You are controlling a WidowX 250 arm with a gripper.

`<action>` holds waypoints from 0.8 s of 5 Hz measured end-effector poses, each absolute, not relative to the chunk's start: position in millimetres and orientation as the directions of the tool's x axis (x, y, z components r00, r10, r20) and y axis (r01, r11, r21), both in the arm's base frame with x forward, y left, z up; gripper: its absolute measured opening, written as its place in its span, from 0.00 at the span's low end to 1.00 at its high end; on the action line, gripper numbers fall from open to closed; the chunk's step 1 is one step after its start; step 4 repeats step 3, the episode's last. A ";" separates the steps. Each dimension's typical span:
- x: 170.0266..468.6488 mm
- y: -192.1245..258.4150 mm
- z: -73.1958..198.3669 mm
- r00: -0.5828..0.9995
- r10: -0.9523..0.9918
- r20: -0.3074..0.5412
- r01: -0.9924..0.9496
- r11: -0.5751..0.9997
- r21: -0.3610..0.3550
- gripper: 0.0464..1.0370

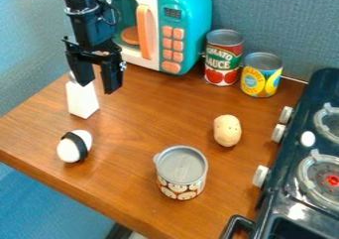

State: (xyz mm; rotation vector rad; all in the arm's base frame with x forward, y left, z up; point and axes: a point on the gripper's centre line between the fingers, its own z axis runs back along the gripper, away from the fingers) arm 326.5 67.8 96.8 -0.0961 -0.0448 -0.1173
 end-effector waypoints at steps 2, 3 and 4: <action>326.1 67.4 96.3 0.993 -0.113 0.046 0.117 0.988 -0.096 0.96; 326.1 67.4 96.8 0.992 -0.113 0.048 0.117 0.989 -0.096 0.96; 326.1 67.4 96.8 0.992 -0.113 0.048 0.117 0.989 -0.096 0.96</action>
